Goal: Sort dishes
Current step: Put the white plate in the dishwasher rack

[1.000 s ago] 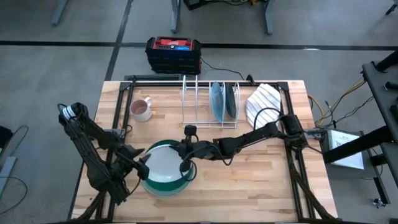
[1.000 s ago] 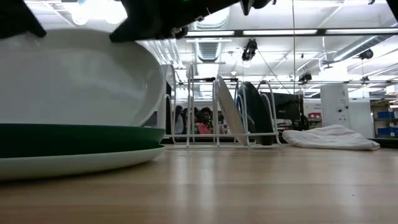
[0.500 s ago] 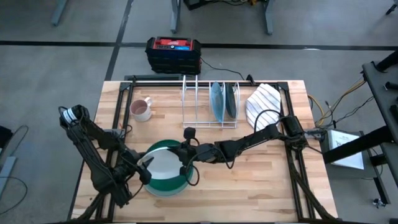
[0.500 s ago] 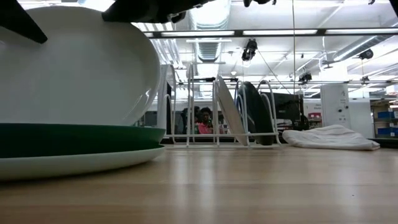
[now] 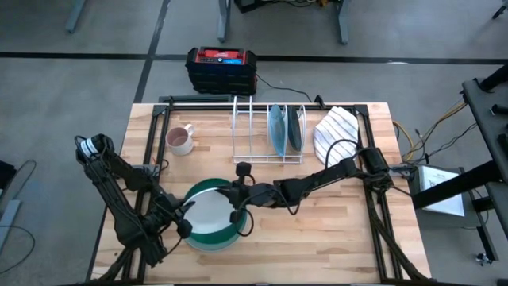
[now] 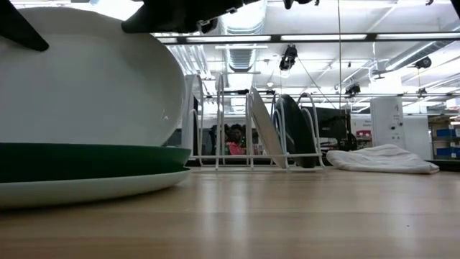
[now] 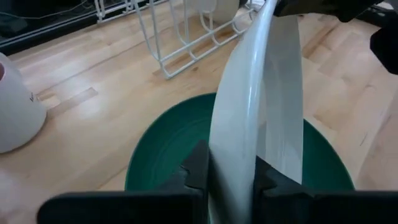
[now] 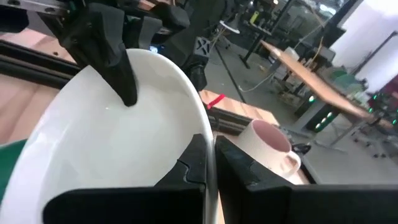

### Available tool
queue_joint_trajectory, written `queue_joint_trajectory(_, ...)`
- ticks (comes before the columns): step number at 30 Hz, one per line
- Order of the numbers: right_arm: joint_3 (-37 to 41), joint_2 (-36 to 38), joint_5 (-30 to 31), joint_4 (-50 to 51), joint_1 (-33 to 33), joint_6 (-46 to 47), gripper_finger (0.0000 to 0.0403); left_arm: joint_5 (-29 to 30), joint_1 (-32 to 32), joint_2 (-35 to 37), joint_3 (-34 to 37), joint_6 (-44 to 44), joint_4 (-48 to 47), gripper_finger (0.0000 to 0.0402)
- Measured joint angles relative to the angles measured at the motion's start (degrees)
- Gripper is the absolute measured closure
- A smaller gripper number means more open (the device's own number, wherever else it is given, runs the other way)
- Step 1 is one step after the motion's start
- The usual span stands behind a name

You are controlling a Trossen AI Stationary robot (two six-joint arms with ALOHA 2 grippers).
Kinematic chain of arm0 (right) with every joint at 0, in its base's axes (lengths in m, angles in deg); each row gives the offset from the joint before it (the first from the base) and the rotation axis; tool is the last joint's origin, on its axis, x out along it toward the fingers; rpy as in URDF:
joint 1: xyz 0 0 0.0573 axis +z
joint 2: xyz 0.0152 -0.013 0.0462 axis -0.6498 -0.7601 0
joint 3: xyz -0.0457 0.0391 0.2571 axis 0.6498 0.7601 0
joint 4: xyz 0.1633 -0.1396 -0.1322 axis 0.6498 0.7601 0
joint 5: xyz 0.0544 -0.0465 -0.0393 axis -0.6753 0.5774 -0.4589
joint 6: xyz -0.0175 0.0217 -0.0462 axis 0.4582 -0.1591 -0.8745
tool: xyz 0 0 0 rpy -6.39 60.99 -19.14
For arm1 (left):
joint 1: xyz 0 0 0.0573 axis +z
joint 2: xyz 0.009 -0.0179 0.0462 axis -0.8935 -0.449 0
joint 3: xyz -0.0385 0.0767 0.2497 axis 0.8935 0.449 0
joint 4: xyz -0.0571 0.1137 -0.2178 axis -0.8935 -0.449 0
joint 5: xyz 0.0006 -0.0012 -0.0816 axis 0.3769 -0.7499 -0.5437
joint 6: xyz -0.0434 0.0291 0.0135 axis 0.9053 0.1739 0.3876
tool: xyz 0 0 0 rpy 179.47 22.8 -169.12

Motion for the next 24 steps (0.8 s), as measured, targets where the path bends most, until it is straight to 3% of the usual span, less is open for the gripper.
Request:
queue_joint_trajectory(9,-1.0,2.4,-1.3,15.0,-0.8,12.9,0.0323,3.1,0.2,0.0,-0.1,-1.7,-1.8,0.0375)
queue_joint_trajectory(17,-3.0,3.6,-19.7,24.0,-4.5,22.6,0.0250,10.2,0.4,0.0,0.0,-8.0,-1.1,0.0378)
queue_joint_trajectory(21,-3.1,3.6,-23.4,23.3,-5.8,21.8,0.0246,13.7,0.4,0.0,0.0,-10.7,-0.4,0.0380)
queue_joint_trajectory(24,-3.1,3.6,-23.7,23.1,-6.2,20.4,0.0274,13.7,0.5,0.0,0.0,-11.3,-0.6,0.0378)
